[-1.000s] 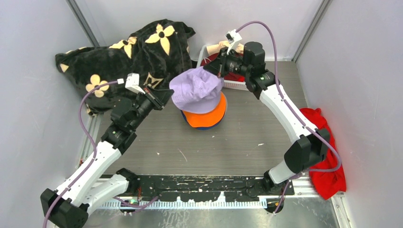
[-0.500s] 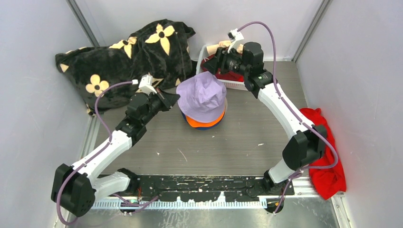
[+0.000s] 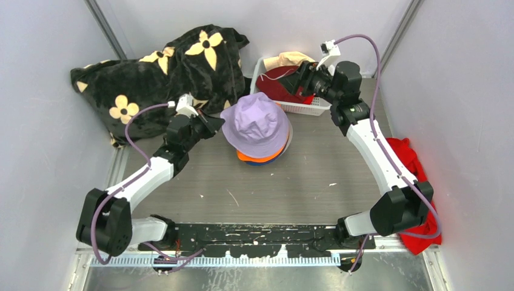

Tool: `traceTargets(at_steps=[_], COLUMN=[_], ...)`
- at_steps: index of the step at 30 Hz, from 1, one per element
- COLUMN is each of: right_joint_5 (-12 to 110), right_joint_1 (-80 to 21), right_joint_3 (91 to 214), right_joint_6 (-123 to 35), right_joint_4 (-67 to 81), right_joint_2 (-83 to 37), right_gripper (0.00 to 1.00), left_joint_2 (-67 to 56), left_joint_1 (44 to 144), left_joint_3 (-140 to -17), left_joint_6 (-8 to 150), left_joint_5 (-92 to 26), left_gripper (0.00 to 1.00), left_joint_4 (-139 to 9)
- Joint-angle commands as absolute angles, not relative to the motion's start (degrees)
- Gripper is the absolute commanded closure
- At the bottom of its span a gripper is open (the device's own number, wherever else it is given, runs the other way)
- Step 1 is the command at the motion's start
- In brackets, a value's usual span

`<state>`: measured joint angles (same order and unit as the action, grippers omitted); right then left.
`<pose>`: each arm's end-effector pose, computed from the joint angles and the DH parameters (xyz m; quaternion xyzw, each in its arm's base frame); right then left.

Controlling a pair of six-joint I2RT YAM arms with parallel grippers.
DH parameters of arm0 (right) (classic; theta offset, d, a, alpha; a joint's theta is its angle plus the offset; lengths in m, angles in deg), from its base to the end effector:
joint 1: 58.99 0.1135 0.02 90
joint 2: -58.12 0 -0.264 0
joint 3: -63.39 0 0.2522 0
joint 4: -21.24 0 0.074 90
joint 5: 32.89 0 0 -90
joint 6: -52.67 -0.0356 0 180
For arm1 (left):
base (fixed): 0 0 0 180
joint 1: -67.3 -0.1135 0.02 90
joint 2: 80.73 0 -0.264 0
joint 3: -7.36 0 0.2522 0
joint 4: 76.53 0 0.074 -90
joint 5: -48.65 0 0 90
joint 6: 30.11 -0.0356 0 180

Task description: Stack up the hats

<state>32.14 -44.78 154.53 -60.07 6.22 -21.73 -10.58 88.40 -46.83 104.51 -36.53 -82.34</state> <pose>0.3132 0.0948 0.4158 -0.0944 0.7215 0.3612 0.5832 0.2607 -0.1038 0.2732 -0.1297 0.7556 -0.3750 0.5211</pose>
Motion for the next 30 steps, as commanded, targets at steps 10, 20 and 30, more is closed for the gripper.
traceTargets(at_steps=[10,20,30], right_joint_5=[28.7,28.3,29.2], right_joint_1=[-44.4,-44.4,-44.3], right_joint_3=[149.7,142.0,136.0], right_joint_6=[-61.9,-62.0,-61.5], right_joint_4=[9.4,10.6,11.4], right_joint_2=[-22.8,-23.8,-25.1], right_gripper=[0.3,0.31,0.31], left_joint_2=[2.7,1.4,6.1], left_joint_1=[86.4,86.4,86.4], left_joint_3=[-52.3,-59.4,-62.2], left_joint_6=[110.0,108.3,107.6], left_joint_5=[-28.3,-26.1,-24.9], left_gripper=[1.0,1.0,1.0], left_joint_4=[-94.3,-88.5,-85.8])
